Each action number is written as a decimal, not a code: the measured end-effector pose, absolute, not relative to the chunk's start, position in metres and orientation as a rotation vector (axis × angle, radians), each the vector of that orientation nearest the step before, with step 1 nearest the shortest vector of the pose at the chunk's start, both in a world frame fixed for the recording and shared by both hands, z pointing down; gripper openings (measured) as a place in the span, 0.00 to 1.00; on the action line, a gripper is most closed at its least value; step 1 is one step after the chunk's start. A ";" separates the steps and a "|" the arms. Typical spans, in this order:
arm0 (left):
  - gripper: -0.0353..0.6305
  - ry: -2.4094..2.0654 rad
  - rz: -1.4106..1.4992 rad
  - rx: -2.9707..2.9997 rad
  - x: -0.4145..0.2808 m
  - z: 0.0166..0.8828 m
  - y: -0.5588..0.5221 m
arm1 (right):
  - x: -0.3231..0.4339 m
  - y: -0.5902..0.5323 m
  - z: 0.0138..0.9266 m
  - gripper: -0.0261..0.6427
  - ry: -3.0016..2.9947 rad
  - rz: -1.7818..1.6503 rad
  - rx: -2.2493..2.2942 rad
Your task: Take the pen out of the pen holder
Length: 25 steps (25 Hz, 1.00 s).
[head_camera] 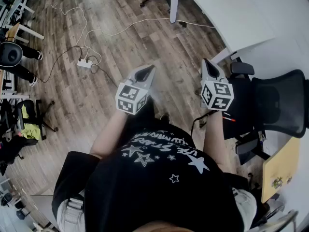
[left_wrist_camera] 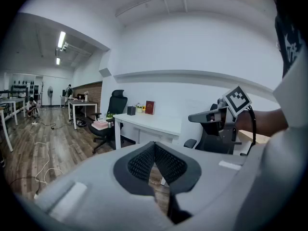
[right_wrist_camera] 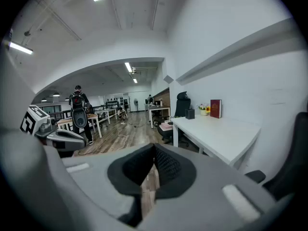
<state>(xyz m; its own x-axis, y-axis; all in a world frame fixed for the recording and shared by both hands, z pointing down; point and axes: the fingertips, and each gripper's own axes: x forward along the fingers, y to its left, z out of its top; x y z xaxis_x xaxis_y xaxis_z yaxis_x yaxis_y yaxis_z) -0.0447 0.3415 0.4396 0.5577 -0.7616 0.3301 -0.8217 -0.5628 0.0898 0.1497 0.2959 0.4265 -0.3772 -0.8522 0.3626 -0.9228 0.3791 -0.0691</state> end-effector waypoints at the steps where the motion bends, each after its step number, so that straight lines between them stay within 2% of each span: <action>1: 0.07 -1.335 0.374 2.551 -0.047 0.438 0.342 | 0.149 0.299 0.426 0.05 -2.377 0.379 1.571; 16: 0.07 -1.406 0.357 2.503 -0.051 0.440 0.358 | 0.158 0.320 0.435 0.05 -2.389 0.398 1.566; 24: 0.07 -1.419 0.322 2.510 -0.077 0.434 0.312 | 0.129 0.279 0.426 0.05 -2.459 0.384 1.572; 25: 0.07 -1.416 0.320 2.511 -0.081 0.435 0.302 | 0.123 0.270 0.426 0.07 -2.463 0.377 1.565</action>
